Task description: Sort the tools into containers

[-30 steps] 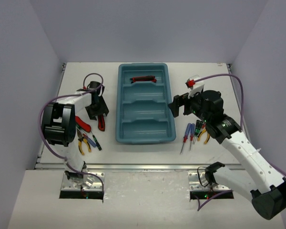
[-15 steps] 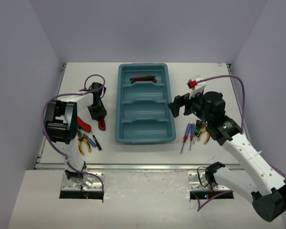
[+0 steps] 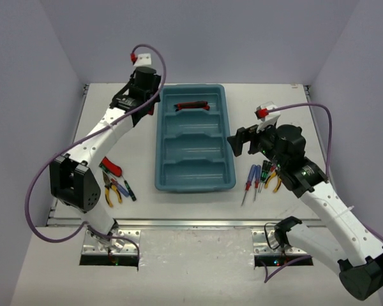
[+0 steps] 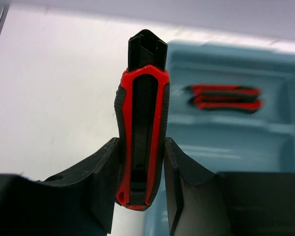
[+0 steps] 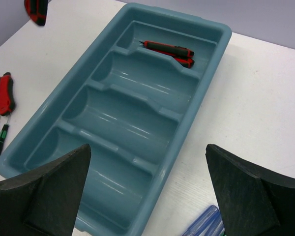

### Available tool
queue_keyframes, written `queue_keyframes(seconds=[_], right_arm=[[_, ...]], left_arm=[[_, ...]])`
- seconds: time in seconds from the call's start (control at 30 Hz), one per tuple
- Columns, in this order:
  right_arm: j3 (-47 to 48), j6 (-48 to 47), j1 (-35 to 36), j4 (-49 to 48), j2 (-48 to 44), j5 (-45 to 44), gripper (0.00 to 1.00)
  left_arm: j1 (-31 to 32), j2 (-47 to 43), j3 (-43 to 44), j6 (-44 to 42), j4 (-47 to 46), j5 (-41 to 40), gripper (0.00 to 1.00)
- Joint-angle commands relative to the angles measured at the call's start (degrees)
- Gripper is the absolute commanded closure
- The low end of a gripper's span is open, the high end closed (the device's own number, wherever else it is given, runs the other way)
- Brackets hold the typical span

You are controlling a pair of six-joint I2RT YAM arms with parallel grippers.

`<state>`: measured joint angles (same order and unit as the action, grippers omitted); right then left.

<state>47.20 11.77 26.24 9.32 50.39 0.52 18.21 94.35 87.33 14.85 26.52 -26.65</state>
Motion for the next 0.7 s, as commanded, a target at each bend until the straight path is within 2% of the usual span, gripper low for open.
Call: queue_keyframes(seconds=[0.0, 0.1, 0.17, 0.3, 0.5, 0.6, 0.67], right_arm=[[-0.2, 3.5, 0.1, -2.6, -2.6, -4.1, 0.01], [-1.4, 7.4, 0.1, -2.6, -5.0, -6.1, 0.01], [-2.4, 8.4, 0.2, -2.3, -6.4, -7.7, 0.01], [-2.5, 10.0, 0.1, 0.0, -8.2, -9.5, 0.01], [-5.1, 12.6, 0.2, -1.1, -10.3, -5.6, 0.01], [-4.8, 12.4, 0.2, 0.0, -9.9, -5.2, 0.01], [-4.5, 12.0, 0.2, 0.8, -10.0, -5.5, 0.01]], left_arm=[[4.9, 2.1, 2.3, -22.2, -25.5, 4.4, 1.0], [6.6, 8.6, 4.3, -32.3, -37.5, 12.1, 1.0], [7.6, 14.1, 8.6, -38.9, -40.0, 15.8, 1.0], [9.7, 23.9, 15.8, -51.6, -43.6, 15.3, 1.0], [10.0, 32.0, 21.7, -56.8, -47.7, 17.2, 1.0], [10.0, 33.4, 17.9, -61.0, -52.1, 21.9, 1.0], [10.0, 34.1, 15.7, -63.5, -54.7, 24.2, 0.96]])
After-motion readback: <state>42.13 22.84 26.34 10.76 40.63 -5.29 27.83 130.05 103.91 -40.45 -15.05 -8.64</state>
